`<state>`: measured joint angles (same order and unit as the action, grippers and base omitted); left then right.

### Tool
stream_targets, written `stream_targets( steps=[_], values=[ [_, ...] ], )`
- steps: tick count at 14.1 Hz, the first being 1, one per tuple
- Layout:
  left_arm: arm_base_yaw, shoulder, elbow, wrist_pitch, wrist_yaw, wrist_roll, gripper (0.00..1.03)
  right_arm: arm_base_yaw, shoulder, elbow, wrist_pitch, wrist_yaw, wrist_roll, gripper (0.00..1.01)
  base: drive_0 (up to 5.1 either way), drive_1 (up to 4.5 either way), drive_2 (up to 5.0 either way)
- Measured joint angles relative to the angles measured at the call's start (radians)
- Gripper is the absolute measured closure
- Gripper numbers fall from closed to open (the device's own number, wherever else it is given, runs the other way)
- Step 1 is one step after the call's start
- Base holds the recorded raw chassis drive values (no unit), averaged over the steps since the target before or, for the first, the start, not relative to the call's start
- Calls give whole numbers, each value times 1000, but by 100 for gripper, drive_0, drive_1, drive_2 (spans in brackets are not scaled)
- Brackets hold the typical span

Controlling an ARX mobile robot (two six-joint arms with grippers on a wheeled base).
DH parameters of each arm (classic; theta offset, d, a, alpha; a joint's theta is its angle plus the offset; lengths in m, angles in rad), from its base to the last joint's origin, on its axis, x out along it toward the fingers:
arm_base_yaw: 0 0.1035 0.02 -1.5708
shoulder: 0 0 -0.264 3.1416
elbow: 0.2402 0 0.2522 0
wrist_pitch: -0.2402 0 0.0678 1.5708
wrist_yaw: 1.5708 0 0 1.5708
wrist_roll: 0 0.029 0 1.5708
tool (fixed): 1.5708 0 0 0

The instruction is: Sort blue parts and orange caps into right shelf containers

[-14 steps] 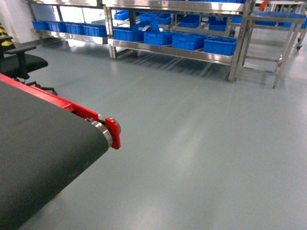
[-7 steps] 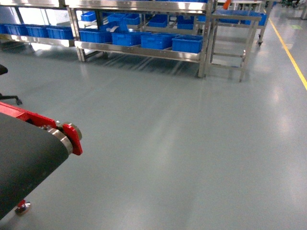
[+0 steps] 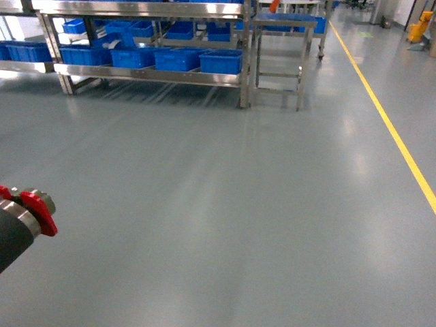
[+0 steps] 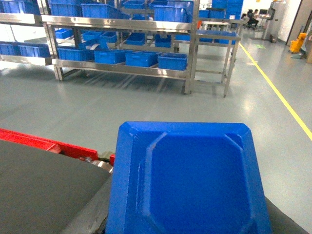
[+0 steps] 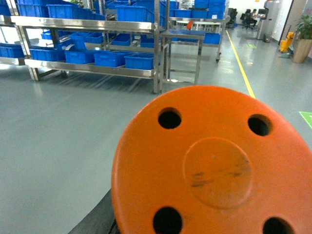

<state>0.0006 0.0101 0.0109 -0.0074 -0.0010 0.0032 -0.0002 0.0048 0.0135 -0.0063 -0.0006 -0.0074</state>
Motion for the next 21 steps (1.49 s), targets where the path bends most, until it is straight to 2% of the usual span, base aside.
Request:
stream_targets(
  steps=[6, 21],
  values=[
    [0, 0, 0, 6, 1, 0, 60, 0, 0, 0, 6, 0, 0, 57, -164, -164, -164],
    [-2, 0, 0, 0, 0, 0, 60, 0, 0, 0, 0, 0, 0, 57, 6, 437, -425]
  ],
)
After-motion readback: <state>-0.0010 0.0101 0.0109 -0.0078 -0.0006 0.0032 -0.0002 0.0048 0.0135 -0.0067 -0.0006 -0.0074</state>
